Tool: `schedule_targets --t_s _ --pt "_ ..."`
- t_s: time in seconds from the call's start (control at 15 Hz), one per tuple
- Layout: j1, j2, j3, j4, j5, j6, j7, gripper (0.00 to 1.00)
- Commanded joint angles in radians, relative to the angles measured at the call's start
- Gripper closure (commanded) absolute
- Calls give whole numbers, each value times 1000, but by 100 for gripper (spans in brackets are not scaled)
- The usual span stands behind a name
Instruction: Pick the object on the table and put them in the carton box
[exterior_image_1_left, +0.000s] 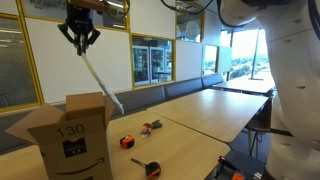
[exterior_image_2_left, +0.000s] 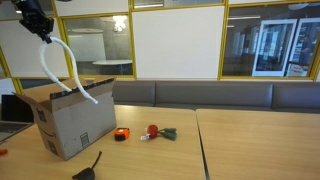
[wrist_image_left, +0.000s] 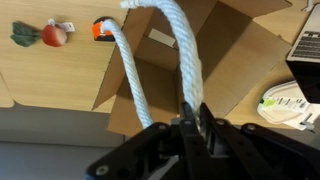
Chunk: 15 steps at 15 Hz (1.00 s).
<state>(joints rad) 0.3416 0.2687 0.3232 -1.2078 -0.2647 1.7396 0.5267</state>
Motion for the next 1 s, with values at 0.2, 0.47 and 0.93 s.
schedule_targets --t_s 0.2,0.47,0.93 --pt "44 246 -64 198 141 26 -141 96" --pt "31 348 -78 215 203 50 -179 96" --pt "24 509 -106 262 325 25 -226 96"
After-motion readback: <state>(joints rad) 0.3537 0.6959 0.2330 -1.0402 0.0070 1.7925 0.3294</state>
